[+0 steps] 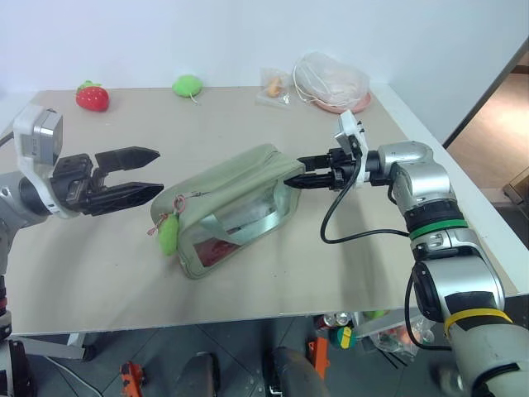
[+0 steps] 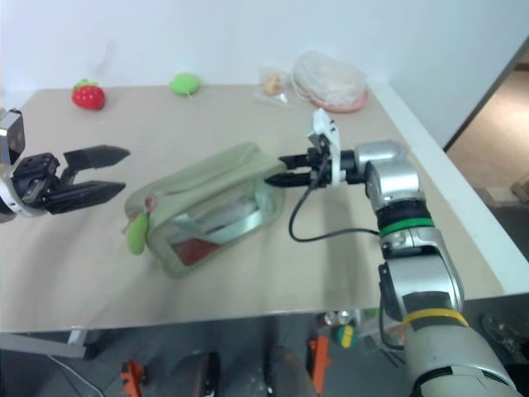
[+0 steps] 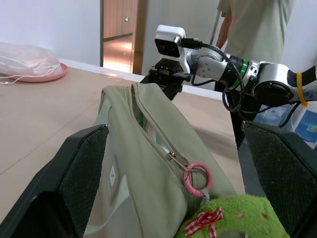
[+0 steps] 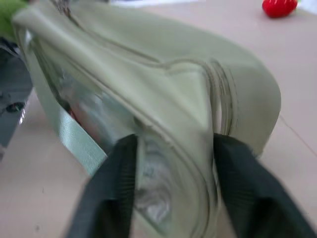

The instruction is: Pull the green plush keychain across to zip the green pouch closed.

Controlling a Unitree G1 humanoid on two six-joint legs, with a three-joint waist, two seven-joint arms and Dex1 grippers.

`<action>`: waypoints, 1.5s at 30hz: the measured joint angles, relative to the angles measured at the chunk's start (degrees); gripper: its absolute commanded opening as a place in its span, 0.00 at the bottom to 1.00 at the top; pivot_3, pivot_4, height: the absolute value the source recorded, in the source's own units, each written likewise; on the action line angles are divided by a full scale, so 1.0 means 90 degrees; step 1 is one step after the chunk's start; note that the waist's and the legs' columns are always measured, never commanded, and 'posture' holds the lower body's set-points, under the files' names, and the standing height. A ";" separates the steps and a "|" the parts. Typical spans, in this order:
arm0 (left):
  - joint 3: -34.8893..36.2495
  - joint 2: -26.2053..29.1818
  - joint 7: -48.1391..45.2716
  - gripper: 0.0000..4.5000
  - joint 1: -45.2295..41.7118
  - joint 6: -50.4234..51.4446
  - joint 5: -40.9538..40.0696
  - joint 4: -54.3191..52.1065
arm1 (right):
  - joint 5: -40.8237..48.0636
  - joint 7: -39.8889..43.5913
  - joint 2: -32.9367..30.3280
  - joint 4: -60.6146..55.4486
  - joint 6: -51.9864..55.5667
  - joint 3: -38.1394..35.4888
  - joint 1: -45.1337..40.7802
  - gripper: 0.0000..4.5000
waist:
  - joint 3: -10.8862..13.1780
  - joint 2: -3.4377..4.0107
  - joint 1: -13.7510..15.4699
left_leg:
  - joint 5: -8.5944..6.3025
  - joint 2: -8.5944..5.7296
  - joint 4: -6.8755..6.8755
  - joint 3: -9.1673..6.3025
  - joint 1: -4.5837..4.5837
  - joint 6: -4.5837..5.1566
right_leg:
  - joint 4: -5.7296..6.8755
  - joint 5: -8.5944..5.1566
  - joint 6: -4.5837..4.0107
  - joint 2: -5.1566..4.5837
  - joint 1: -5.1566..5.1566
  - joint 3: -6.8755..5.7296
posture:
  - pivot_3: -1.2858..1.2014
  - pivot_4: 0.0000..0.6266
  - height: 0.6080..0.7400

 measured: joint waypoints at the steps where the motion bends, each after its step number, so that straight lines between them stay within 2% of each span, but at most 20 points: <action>1: 0.0002 -0.0010 0.0022 1.00 0.0009 0.0000 -0.0020 0.0000 | 0.0003 -0.0002 0.0010 -0.0018 0.0026 -0.0023 0.0012 0.13 | 0.0000 0.0000 0.0000 | 0.0000 0.0000 0.0000 0.0000 0.0000 0.0000 | 0.0000 0.0000 0.0000 0.0000 0.0000 0.0001 | 0.52 0.24 1.00; 3: 0.0003 -0.0022 0.0048 1.00 0.0033 -0.0001 -0.0035 0.0000 | 0.0046 0.0002 0.0014 -0.0166 0.0080 -0.0065 0.0151 0.01 | 0.0000 0.0000 0.0001 | 0.0000 0.0000 0.0000 -0.0001 0.0001 0.0000 | 0.0000 0.0000 0.0001 0.0000 0.0001 0.0000 | 0.52 0.24 1.00; 12: 0.0116 -0.0223 0.0309 1.00 0.0280 -0.0005 -0.0093 0.0109 | 0.0381 -0.0233 -0.0364 -0.1586 0.0573 -0.0410 0.1218 0.01 | 0.0000 0.0000 0.0027 | 0.0000 0.0000 0.0003 -0.0004 0.0001 0.0000 | 0.0002 0.0001 0.0002 -0.0014 0.0002 -0.0001 | 0.52 0.24 1.00; 19: 0.0485 -0.0224 0.0458 1.00 0.0474 0.0006 -0.0212 0.0163 | 0.0666 -0.0785 -0.0819 -0.2993 0.1125 -0.0853 0.2092 0.01 | 0.0000 0.0000 0.0039 | 0.0000 0.0000 0.0002 0.0000 0.0003 0.0000 | 0.0002 0.0000 0.0004 -0.0019 0.0001 0.0000 | 0.52 0.24 1.00; 21: 0.0578 -0.0227 0.0584 1.00 0.0559 0.0010 -0.0226 0.0190 | 0.1031 -0.1500 -0.0942 -0.4725 0.1826 -0.1266 0.3119 0.01 | -0.0001 -0.0001 0.0055 | 0.0000 0.0001 0.0000 -0.0003 0.0007 -0.0001 | 0.0003 -0.0003 0.0004 -0.0020 0.0004 -0.0003 | 0.52 0.24 1.00; 27: 0.0580 -0.0227 0.0707 1.00 0.0597 0.0007 -0.0220 0.0216 | 0.1490 -0.2722 -0.0747 -0.6254 0.2654 -0.1429 0.3825 0.01 | -0.0001 -0.0002 0.0041 | 0.0004 0.0002 0.0001 0.0002 0.0018 -0.0006 | 0.0005 0.0007 0.0000 -0.0018 0.0009 0.0001 | 0.52 0.24 1.00; 34: 0.0579 -0.0246 0.0768 1.00 0.0670 0.0002 -0.0219 0.0216 | 0.1628 -0.3209 -0.0667 -0.6444 0.2794 -0.1405 0.3951 0.01 | -0.0002 -0.0002 0.0043 | 0.0004 -0.0003 0.0001 0.0006 0.0016 -0.0006 | 0.0002 0.0006 0.0003 -0.0009 0.0009 0.0002 | 0.52 0.24 1.00; 45: 0.0361 -0.0077 0.0545 1.00 0.0980 -0.0057 0.0070 0.0167 | 0.1621 -0.2797 -0.0968 -0.6167 0.2535 -0.1165 0.3951 0.01 | -0.0002 -0.0003 0.0042 | 0.0004 0.0002 0.0000 0.0005 0.0019 -0.0006 | 0.0002 0.0005 0.0002 0.0005 0.0009 0.0003 | 0.52 0.24 1.00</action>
